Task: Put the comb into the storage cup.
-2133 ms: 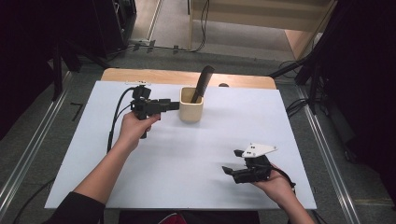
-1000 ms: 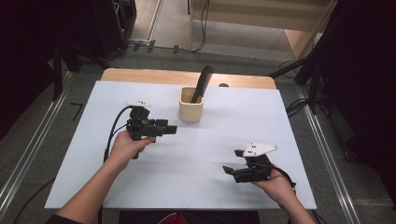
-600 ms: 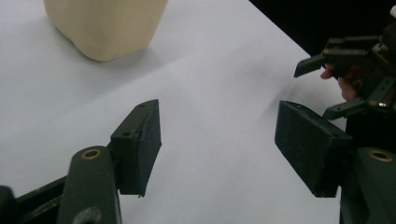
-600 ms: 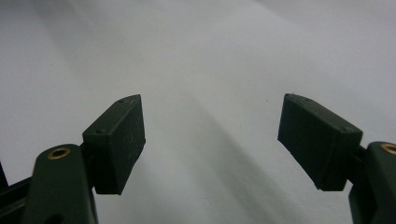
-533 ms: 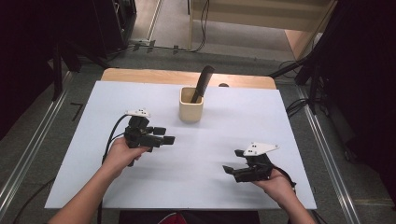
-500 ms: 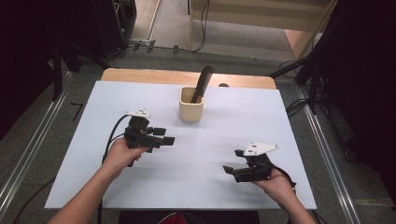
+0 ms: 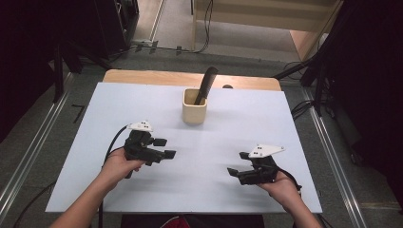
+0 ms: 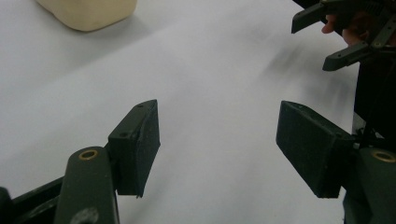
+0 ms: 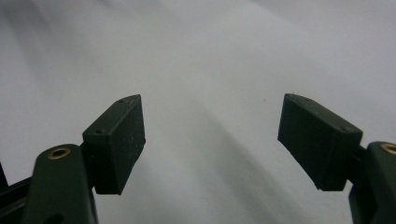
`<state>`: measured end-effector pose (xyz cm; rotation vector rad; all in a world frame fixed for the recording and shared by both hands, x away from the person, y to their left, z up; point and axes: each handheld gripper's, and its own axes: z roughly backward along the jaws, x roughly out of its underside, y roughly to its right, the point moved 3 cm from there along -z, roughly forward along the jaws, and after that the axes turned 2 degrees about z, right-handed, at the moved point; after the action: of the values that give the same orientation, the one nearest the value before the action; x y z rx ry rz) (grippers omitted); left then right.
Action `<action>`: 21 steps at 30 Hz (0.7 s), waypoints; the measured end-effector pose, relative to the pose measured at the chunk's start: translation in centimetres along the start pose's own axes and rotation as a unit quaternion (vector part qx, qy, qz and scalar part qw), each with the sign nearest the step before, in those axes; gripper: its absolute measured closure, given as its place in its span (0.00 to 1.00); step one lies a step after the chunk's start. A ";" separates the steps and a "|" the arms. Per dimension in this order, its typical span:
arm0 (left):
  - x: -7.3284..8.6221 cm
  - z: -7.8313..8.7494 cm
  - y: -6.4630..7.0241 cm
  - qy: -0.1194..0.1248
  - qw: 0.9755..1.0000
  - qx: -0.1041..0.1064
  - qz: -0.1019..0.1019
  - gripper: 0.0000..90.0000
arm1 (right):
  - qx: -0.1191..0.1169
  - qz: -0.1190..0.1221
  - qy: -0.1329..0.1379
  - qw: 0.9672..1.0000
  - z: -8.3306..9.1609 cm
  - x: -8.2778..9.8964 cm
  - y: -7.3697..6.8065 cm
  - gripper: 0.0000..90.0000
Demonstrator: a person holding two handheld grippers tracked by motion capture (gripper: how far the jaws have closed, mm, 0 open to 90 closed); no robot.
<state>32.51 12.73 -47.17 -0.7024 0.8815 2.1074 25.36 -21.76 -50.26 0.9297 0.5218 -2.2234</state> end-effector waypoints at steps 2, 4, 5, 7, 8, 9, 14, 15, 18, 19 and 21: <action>0.3 0.1 0.1 -0.003 1.000 -0.003 -0.003 0.35 | 0.001 -0.001 -0.001 1.000 0.0 0.0 0.0 0.24; 0.6 0.2 0.2 -0.004 1.000 -0.003 -0.006 0.35 | 0.001 -0.001 -0.001 1.000 0.0 0.0 0.0 0.24; 0.8 0.3 0.2 -0.005 1.000 -0.003 -0.006 0.35 | 0.001 -0.001 -0.001 1.000 0.0 0.0 0.0 0.24; 1.1 0.3 0.3 -0.005 1.000 -0.003 -0.005 0.35 | 0.001 -0.002 0.000 1.000 0.0 0.0 0.1 0.24; 1.2 0.4 0.3 -0.008 1.000 -0.004 -0.007 0.35 | 0.001 -0.002 0.000 1.000 0.0 0.0 0.1 0.24; 1.4 0.5 0.4 -0.008 1.000 -0.006 -0.008 0.35 | 0.002 -0.004 0.000 1.000 0.0 0.0 0.1 0.24; 1.9 0.8 0.6 -0.009 1.000 -0.009 -0.010 0.35 | -0.002 -0.007 0.000 1.000 0.0 0.1 0.2 0.24; 2.0 0.9 0.6 -0.011 1.000 -0.011 -0.012 0.35 | -0.002 -0.007 0.000 1.000 0.0 0.1 0.3 0.24; 2.4 1.1 0.7 -0.009 1.000 -0.012 -0.010 0.35 | -0.001 -0.009 0.000 1.000 0.0 0.1 0.3 0.24; 2.5 1.2 0.7 -0.012 1.000 -0.012 -0.011 0.35 | -0.001 -0.010 0.000 1.000 0.0 0.1 0.3 0.24; 2.8 1.3 0.8 -0.013 1.000 -0.016 -0.011 0.35 | 0.000 -0.010 0.000 1.000 0.0 0.1 0.3 0.24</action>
<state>30.00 14.47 -48.02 -0.6967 0.8247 2.1102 25.54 -22.05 -50.39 0.9277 0.5322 -2.2412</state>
